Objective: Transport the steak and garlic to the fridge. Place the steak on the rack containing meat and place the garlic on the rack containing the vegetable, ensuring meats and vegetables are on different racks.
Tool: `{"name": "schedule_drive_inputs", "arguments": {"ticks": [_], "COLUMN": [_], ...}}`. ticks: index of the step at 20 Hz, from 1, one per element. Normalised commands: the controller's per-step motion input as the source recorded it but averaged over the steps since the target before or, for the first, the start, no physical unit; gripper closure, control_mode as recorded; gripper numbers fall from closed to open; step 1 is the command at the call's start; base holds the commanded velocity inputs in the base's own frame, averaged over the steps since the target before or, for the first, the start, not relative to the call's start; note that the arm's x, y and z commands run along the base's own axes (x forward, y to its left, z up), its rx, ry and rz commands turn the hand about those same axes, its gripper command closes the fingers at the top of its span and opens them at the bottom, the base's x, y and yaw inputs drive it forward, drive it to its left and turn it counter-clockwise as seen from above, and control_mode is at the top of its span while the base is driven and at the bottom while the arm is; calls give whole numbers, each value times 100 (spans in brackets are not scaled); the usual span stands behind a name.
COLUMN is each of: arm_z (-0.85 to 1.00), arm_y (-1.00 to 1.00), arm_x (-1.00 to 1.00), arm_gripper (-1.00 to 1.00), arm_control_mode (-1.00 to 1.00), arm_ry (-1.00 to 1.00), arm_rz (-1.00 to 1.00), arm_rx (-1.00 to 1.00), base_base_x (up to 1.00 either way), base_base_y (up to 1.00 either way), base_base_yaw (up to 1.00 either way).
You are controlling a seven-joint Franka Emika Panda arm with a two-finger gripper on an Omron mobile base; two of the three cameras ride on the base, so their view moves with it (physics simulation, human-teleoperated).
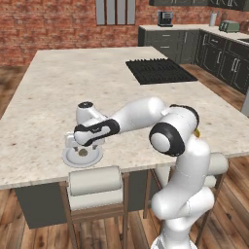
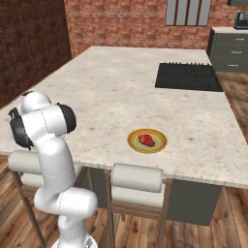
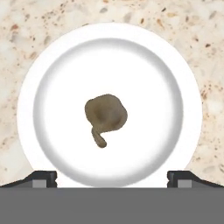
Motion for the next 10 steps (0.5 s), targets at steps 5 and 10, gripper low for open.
{"name": "schedule_drive_inputs", "arguments": {"ticks": [5, 10], "arm_z": [-14, -24], "arm_y": [0, 0], "arm_x": [5, 13], "arm_gripper": [-100, -100], "arm_control_mode": [-100, -100], "arm_ry": [6, 4], "arm_rz": [0, 0], "arm_rx": [0, 0], "base_base_x": [0, 0], "base_base_y": [0, 0], "base_base_yaw": [0, 0]}}
